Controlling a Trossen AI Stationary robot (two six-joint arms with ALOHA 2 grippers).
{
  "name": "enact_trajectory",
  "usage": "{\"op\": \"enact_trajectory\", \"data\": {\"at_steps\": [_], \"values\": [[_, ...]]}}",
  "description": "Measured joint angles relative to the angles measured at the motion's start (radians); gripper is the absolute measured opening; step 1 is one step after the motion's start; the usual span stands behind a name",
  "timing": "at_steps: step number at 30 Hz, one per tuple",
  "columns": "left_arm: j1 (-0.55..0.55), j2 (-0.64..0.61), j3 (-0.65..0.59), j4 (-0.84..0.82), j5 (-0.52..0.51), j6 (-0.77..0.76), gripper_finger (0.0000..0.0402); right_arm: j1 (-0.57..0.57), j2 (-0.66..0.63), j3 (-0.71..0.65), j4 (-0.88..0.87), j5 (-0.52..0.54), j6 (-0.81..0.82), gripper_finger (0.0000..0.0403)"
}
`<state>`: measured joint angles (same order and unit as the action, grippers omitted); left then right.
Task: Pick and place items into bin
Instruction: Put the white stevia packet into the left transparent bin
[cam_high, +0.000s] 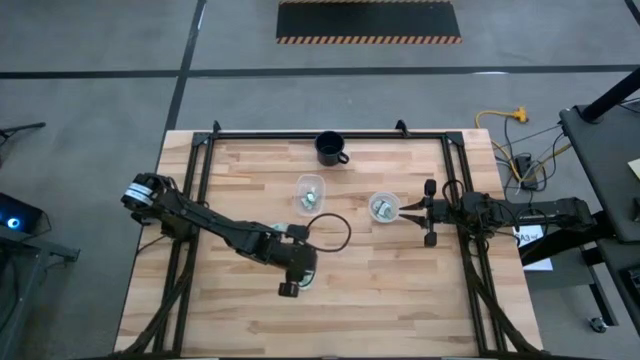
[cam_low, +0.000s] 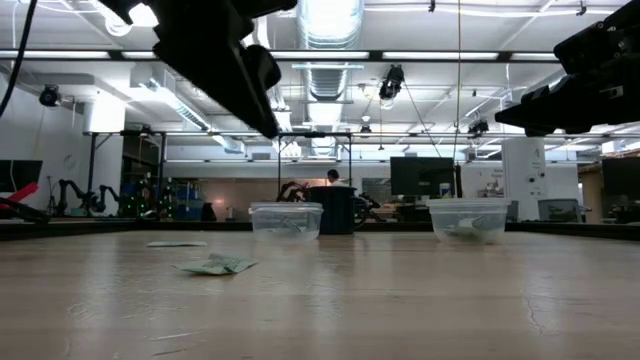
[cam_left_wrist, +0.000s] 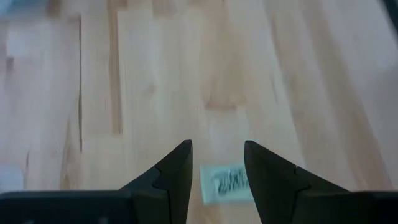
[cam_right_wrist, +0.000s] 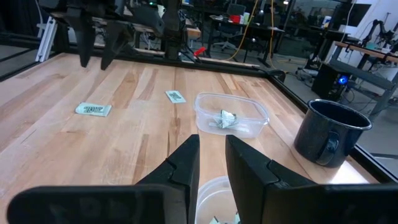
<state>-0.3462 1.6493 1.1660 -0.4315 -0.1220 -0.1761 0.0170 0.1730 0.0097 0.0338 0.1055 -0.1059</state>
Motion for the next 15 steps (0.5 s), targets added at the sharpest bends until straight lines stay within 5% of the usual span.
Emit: {"op": "enact_trajectory", "data": {"at_steps": [15], "values": [[0.007,-0.004,0.017,0.383,-0.015,0.107,0.0128,0.0,0.0,0.0,0.0,0.0,0.0,0.0068]]}}
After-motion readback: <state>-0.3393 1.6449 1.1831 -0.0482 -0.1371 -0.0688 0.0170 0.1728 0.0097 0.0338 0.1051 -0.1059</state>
